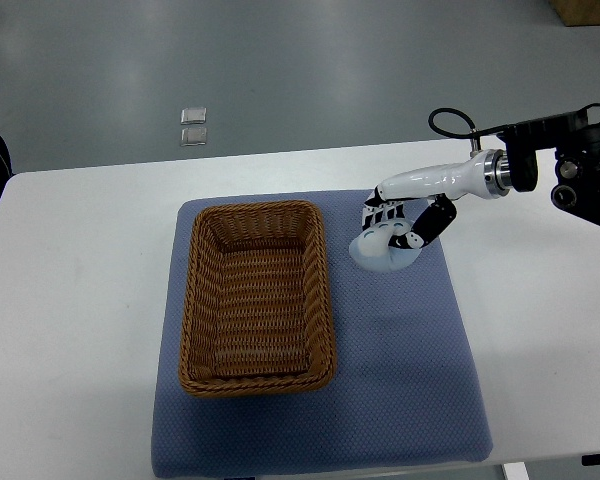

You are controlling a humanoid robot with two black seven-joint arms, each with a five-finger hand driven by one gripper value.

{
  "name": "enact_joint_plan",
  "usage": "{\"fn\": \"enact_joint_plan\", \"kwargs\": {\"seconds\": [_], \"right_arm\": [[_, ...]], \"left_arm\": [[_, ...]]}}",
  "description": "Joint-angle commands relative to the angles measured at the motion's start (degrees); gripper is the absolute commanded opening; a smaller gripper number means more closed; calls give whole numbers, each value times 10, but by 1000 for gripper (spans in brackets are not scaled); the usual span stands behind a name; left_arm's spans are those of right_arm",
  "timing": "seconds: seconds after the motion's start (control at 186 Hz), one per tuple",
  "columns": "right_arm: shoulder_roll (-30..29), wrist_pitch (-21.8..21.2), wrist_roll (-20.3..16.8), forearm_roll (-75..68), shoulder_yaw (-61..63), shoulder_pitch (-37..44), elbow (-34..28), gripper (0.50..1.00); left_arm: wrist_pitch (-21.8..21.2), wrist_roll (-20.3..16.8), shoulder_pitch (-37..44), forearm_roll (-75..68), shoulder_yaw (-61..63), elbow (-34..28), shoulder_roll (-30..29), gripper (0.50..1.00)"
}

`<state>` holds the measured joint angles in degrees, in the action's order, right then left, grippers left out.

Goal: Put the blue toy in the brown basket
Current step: 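Lift the toy with the right hand and carry it over the basket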

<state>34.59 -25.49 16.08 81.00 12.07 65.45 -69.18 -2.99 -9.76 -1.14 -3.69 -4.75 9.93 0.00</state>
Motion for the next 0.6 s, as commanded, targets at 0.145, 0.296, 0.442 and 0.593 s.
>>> {"fn": "enact_joint_plan", "kwargs": {"seconds": [0.145, 0.296, 0.442, 0.593], "right_arm": [[-58, 12, -3, 0, 26, 24, 11, 500], [-112, 36, -4, 0, 44, 20, 15, 500], [-160, 63, -11, 0, 44, -9, 25, 500], [-196, 68, -19, 7, 37, -39, 52, 504]], "left_arm": [[0, 0, 0, 0, 1, 0, 0, 1000], [0, 0, 0, 0, 1, 0, 0, 1000], [0, 0, 0, 0, 1, 0, 0, 1000], [0, 0, 0, 0, 1, 0, 0, 1000]]}}
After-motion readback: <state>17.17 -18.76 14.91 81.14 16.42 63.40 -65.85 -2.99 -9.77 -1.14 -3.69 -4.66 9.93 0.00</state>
